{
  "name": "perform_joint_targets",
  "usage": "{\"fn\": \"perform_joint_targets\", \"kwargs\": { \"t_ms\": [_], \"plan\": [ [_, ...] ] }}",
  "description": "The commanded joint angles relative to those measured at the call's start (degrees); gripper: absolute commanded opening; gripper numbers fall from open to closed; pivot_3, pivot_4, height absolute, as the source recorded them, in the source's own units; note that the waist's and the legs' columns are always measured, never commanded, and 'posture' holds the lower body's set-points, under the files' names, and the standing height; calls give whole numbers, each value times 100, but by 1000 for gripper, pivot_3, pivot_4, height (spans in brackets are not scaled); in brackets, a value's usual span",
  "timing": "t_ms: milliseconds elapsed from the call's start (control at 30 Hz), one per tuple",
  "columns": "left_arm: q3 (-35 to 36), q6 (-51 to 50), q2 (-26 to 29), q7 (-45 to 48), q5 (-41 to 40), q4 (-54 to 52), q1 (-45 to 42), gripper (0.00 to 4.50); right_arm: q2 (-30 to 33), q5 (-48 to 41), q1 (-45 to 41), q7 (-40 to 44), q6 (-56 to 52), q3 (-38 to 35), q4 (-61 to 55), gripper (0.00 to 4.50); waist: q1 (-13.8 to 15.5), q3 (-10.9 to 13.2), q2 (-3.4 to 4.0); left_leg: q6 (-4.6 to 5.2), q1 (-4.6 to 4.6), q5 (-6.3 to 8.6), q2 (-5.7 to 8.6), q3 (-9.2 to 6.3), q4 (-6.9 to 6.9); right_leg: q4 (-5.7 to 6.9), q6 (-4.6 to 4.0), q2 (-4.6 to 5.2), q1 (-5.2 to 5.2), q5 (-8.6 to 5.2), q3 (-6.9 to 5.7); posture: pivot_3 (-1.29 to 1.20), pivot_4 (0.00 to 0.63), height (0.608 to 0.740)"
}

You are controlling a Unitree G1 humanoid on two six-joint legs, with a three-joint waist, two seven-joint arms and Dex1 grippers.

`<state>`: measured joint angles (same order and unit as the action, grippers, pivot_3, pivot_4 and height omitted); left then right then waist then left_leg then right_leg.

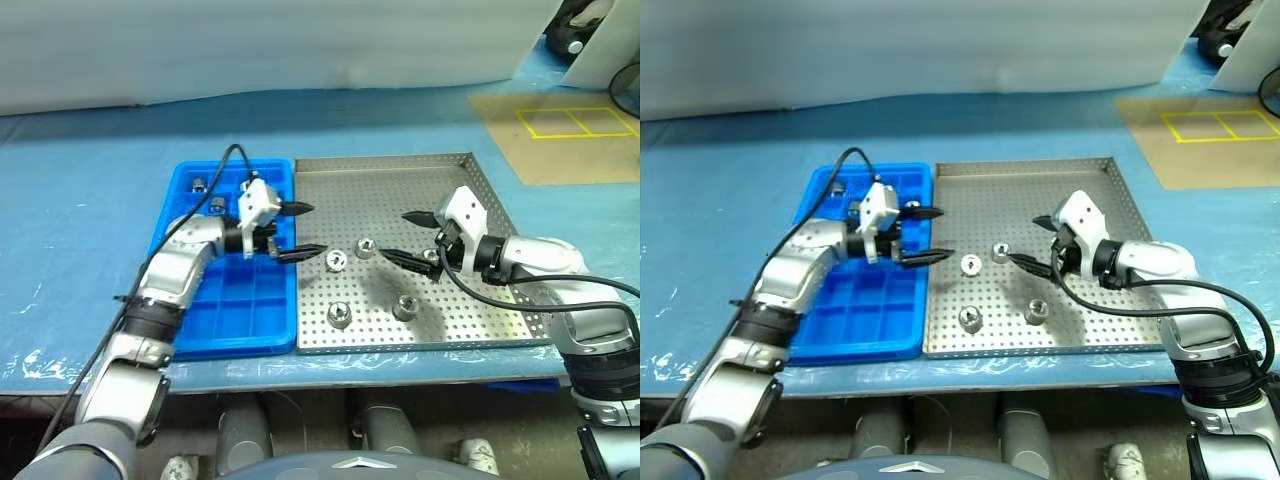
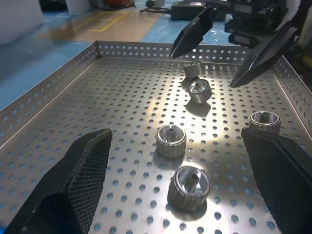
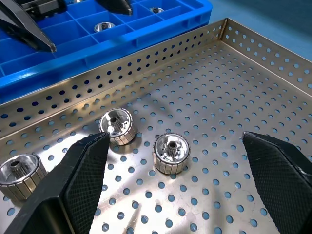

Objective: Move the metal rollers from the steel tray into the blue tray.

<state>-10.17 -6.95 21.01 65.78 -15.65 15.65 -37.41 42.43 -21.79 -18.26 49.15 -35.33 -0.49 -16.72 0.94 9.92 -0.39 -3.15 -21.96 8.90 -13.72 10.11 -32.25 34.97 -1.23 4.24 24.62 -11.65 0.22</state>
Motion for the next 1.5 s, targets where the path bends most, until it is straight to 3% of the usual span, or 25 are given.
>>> {"fn": "perform_joint_targets", "kwargs": {
  "t_ms": [33, 300, 500, 700, 1167, 1267, 1367, 1500],
  "plan": [
    [-393, 634, -119, 468, 366, 594, -481, 4500, 202, -159, 68, 66, -67, -255, -415, 4470, -14, 0, 0, 3, 0, 2, 0, 0, -2, -1, 0, 0, -1, 0, 2, -374, 150, 740],
    [-918, 1712, -2, 1706, 1065, 2426, -1455, 4500, 197, -219, 527, -253, -265, -452, -918, 4470, -152, 0, 1, 2, 3, 1, -3, 0, 2, -6, 2, -2, 0, 1, 4, -453, 150, 740],
    [-1275, 2288, -239, 1451, 1933, 3634, -2105, 4500, 87, -192, 839, -576, -303, -516, -1182, 4470, -163, -1, 1, 11, 6, 7, 5, 0, -7, -12, 7, 0, -15, 4, 6, -493, 150, 740],
    [-1340, 2115, -637, 1219, 2279, 4035, -2393, 4500, 16, -137, 972, -802, -260, -539, -1251, 4470, -165, -3, 4, 13, 20, 8, 6, 0, -9, -16, 7, 2, -33, 4, 4, -514, 150, 740],
    [-1678, 2324, -573, 1273, 2978, 4059, -2331, 4500, -43, -43, 989, -1040, -160, -419, -1240, 4470, -355, -4, 6, 9, 30, 6, -2, 0, -5, -19, 8, -1, -34, 3, 6, -520, 150, 740],
    [-1666, 2444, -558, 1299, 2980, 4048, -2303, 3974, -43, -29, 979, -1051, -133, -409, -1215, 4500, -356, -4, 5, 9, 30, 7, -3, -1, -5, -20, 8, -1, -34, 3, 6, -518, 150, 740],
    [-1622, 2364, -610, 1076, 3028, 4114, -2311, 2999, -50, -17, 968, -1050, -112, -404, -1195, 4500, -356, -4, 5, 10, 28, 7, -3, -1, -4, -23, 8, -1, -34, 3, 6, -515, 150, 740],
    [-1613, 2451, -582, 1158, 2977, 4104, -2277, 2822, -58, 1, 938, -1051, -90, -387, -1169, 4500, -356, -4, 5, 10, 28, 7, -3, -1, -3, -25, 8, -1, -34, 3, 5, -511, 150, 740]
  ]
}}
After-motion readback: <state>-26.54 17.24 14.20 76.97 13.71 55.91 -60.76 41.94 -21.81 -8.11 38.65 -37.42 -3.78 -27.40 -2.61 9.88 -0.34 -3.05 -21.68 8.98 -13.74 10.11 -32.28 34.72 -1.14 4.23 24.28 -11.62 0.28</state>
